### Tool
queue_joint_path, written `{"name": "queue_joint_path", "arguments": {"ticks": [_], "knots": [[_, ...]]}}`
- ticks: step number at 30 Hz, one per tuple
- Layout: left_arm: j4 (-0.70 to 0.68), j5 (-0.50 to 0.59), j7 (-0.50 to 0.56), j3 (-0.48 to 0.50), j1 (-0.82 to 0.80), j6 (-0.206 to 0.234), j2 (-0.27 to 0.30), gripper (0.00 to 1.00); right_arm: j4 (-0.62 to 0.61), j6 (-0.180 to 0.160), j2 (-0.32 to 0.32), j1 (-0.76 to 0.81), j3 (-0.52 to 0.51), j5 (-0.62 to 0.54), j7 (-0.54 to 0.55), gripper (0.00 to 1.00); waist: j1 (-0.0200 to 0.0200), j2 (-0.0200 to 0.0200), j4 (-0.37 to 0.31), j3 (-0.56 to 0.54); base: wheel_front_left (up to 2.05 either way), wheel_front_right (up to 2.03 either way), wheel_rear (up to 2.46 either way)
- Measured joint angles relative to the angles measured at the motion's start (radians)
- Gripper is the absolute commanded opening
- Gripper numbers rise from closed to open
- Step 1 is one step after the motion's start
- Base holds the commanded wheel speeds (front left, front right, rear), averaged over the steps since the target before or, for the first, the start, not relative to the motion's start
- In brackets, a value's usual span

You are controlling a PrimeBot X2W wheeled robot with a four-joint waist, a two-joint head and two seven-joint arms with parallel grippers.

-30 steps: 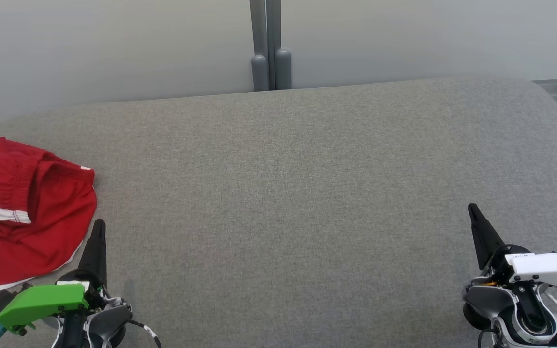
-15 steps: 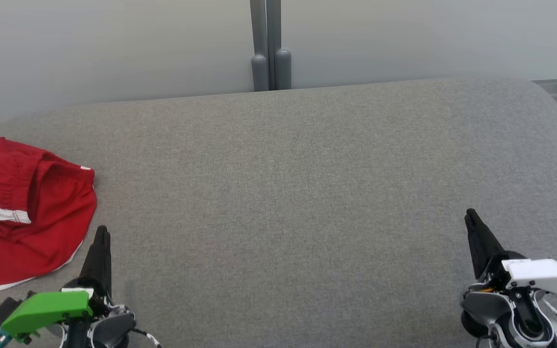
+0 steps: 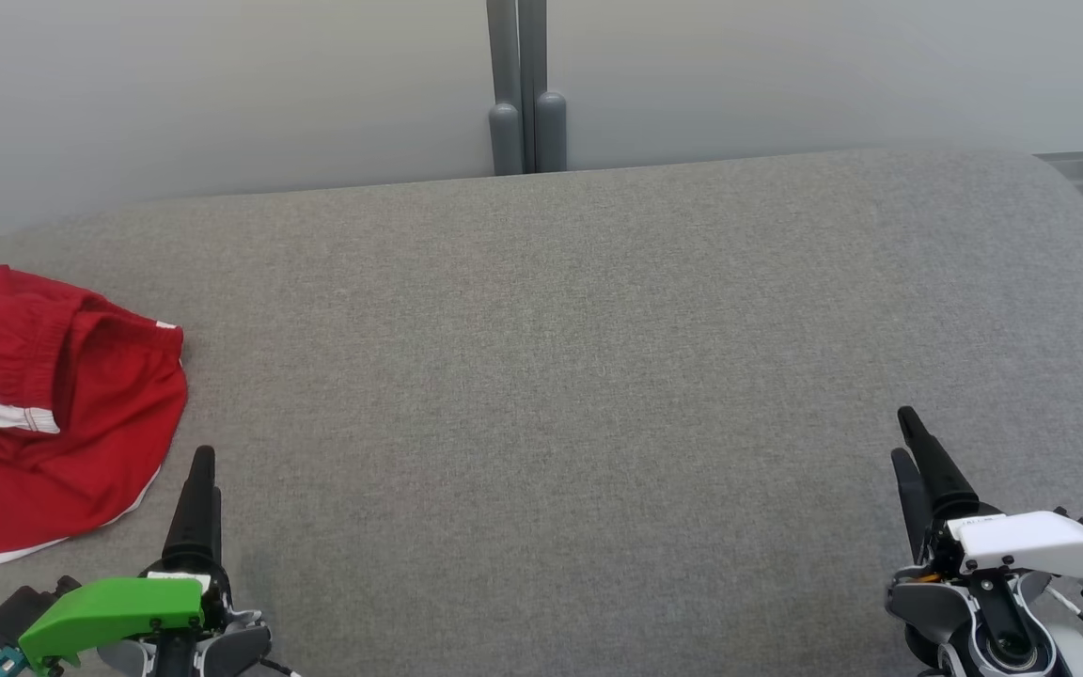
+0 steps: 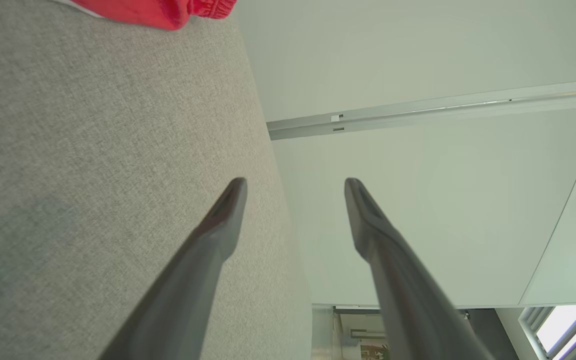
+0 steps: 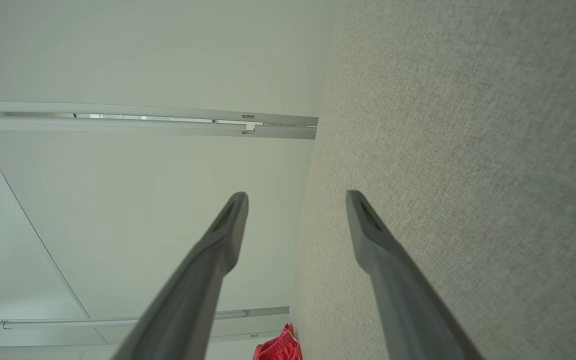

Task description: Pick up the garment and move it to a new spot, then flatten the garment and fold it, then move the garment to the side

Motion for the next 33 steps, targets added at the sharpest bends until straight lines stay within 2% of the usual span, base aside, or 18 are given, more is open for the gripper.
{"name": "queue_joint_path", "arguments": {"ticks": [14, 22, 33], "knots": [[0.012, 0.321, -0.064, -0.021, -0.002, 0.0, 0.001, 1.0, 0.01, 0.0, -0.003, -0.02, 0.024, -0.323, -0.065, 1.0, 0.0, 0.0, 0.003, 0.004, 0.0, 0.0, 0.0], [0.025, 0.459, -0.095, -0.03, -0.004, 0.0, 0.001, 1.0, 0.021, 0.0, -0.003, -0.028, 0.036, -0.486, -0.094, 1.0, 0.0, 0.0, 0.003, 0.006, 0.0, 0.0, 0.0], [0.039, 0.627, -0.132, -0.036, -0.006, 0.0, 0.001, 1.0, 0.04, 0.0, -0.004, -0.037, 0.059, -0.65, -0.134, 1.0, 0.0, 0.0, 0.003, 0.006, 0.0, 0.0, 0.0]]}}
